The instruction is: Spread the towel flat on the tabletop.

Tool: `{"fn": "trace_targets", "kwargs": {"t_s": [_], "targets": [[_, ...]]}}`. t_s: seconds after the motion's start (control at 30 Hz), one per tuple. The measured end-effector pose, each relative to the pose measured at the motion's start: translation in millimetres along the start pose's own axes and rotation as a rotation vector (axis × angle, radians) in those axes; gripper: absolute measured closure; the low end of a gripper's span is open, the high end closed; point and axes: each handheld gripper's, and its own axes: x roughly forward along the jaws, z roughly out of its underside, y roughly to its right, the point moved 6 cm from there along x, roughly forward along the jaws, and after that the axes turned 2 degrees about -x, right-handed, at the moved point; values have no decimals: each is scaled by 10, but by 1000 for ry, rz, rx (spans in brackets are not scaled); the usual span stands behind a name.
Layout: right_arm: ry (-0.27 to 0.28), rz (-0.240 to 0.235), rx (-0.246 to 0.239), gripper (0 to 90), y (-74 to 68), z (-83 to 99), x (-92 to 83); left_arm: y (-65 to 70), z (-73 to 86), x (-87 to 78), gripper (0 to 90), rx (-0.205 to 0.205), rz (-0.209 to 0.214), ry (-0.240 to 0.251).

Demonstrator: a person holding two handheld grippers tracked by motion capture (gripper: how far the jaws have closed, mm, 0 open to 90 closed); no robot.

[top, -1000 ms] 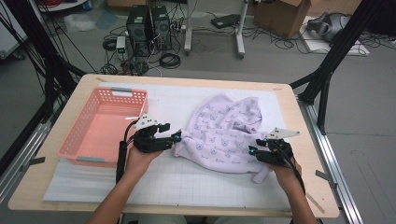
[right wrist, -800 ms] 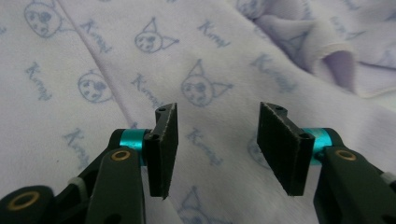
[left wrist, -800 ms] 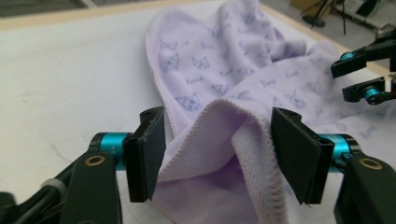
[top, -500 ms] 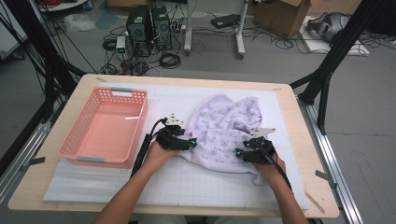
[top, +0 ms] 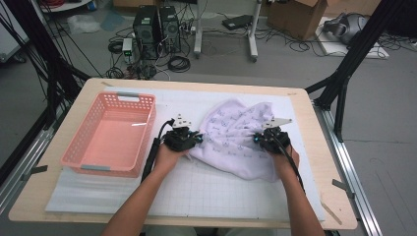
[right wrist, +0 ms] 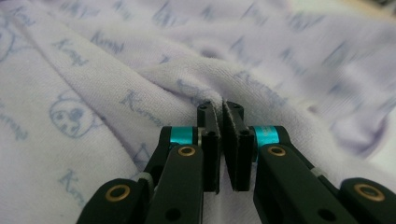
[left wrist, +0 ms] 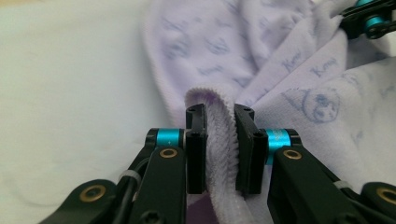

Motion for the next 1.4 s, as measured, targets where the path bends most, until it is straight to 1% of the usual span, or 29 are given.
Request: {"fn": "trace_targets", "kwargs": {"t_s": [0.07, 0.1, 0.17, 0.23, 0.3, 0.33, 0.37, 0.4, 0.43, 0.47, 0.57, 0.6, 0.63, 0.67, 0.73, 0.77, 0.8, 0.83, 0.87, 0.93, 1.03, 1.07, 1.13, 1.2, 1.23, 1.27, 1.3, 1.33, 1.4], "targets": [[15, 43, -14, 857, 43, -118, 47, -78, -43, 4, 777, 9, -48, 33], [18, 66, -11, 856, 63, -198, 89, -111, -64, 14, 778, 3, -65, 34], [21, 86, -1, 855, 85, -299, 165, -171, -99, 23, 777, -1, -100, 57], [31, 112, 6, 857, 111, -380, 213, -218, -107, 31, 772, -19, -122, 79], [49, 162, 3, 867, 150, -438, 231, -245, -96, 33, 756, -22, -136, 73], [57, 186, 11, 867, 164, -453, 230, -262, -90, 30, 720, -48, -146, 67], [73, 220, 24, 867, 199, -465, 222, -274, -86, 17, 626, -78, -141, 61], [86, 232, 51, 864, 225, -460, 215, -279, -83, 3, 533, -109, -126, 56], [90, 216, 85, 857, 243, -442, 217, -274, -79, -16, 463, -131, -109, 50], [84, 202, 104, 838, 251, -420, 215, -261, -77, -39, 418, -128, -101, 49], [110, 190, 105, 741, 237, -379, 138, -185, -65, -139, 395, -99, -74, 56], [114, 185, 107, 698, 231, -363, 99, -155, -56, -161, 391, -88, -60, 41], [126, 179, 109, 683, 231, -349, 54, -123, -46, -181, 373, -78, -43, 32], [140, 169, 110, 672, 229, -331, 4, -86, -36, -209, 372, -70, -36, 40], [162, 161, 113, 649, 222, -288, -105, -28, -11, -257, 377, -34, -37, 48], [174, 149, 118, 635, 216, -265, -155, -3, 6, -269, 378, -28, -29, 44], [165, 137, 121, 609, 214, -240, -201, 16, 20, -277, 378, -30, -24, 41], [168, 132, 125, 610, 206, -223, -236, 38, 45, -294, 378, -22, -18, 41], [186, 125, 118, 608, 194, -196, -304, 55, 64, -308, 382, -20, -15, 42], [189, 115, 118, 579, 178, -148, -388, 81, 104, -347, 385, -23, -9, 40], [202, 82, 132, 538, 125, -18, -536, 112, 182, -414, 387, -10, -18, 24], [202, 69, 132, 522, 102, 44, -570, 116, 211, -433, 388, 6, -22, 14], [178, 49, 130, 519, 44, 195, -621, 119, 268, -460, 423, 21, -33, -3], [149, 48, 118, 512, -9, 369, -658, 129, 315, -459, 459, 17, -15, -29], [132, 59, 116, 507, -26, 461, -679, 143, 334, -449, 482, 19, -9, -46], [124, 65, 131, 504, -44, 553, -693, 154, 353, -437, 504, 31, -7, -64], [114, 56, 144, 499, -59, 645, -695, 164, 364, -426, 536, 36, -9, -75], [102, 56, 148, 498, -65, 712, -690, 168, 383, -413, 591, 48, -14, -95], [33, 58, 151, 493, -81, 894, -660, 179, 396, -402, 728, 57, -17, -104]]}}
